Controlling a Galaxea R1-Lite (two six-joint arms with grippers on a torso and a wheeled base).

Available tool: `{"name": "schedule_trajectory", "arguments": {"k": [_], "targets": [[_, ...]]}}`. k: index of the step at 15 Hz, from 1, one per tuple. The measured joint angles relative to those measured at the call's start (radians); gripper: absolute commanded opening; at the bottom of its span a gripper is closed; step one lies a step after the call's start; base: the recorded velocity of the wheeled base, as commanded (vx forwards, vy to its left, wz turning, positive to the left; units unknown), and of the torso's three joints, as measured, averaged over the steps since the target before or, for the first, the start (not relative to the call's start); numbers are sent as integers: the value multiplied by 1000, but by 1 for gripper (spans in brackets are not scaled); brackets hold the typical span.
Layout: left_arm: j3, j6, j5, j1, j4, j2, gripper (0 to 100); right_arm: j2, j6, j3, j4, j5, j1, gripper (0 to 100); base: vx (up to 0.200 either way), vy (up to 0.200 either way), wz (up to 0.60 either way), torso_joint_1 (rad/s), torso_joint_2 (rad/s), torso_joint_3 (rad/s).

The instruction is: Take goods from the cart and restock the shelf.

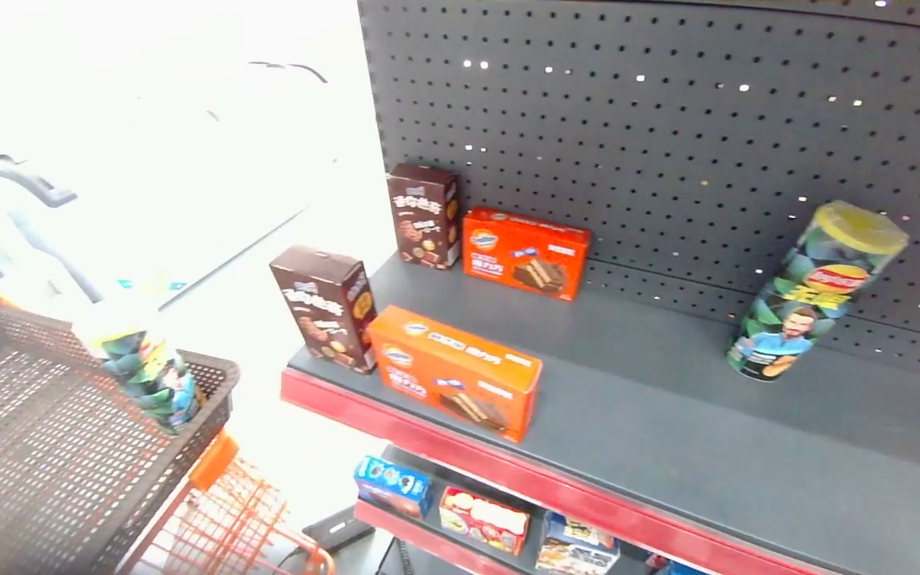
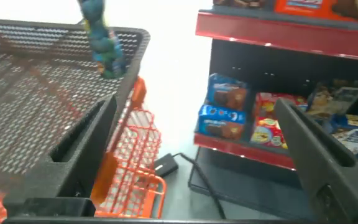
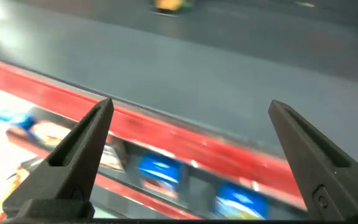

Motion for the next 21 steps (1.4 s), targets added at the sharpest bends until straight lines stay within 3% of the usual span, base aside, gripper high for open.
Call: {"name": "schedule_trajectory", "arguments": {"k": [11, 14, 16, 18, 21], "targets": [[0, 1, 0, 0, 0, 0, 100, 0, -2, 0, 0, -2, 1, 100, 0, 0, 0, 0, 0, 0], [-18, 30, -2, 0, 4, 1, 100, 0, -2, 0, 0, -2, 1, 100, 0, 0, 0, 0, 0, 0], [-109, 79, 0, 1, 38, 27, 100, 0, -2, 0, 0, -2, 2, 100, 0, 0, 0, 0, 0, 0], [-222, 97, 23, 1, 93, 117, 100, 0, -2, 0, 0, -2, 2, 100, 0, 0, 0, 0, 0, 0], [-322, 59, 48, -9, 72, 328, 100, 0, -2, 0, 0, -2, 1, 100, 0, 0, 0, 0, 0, 0]]}}
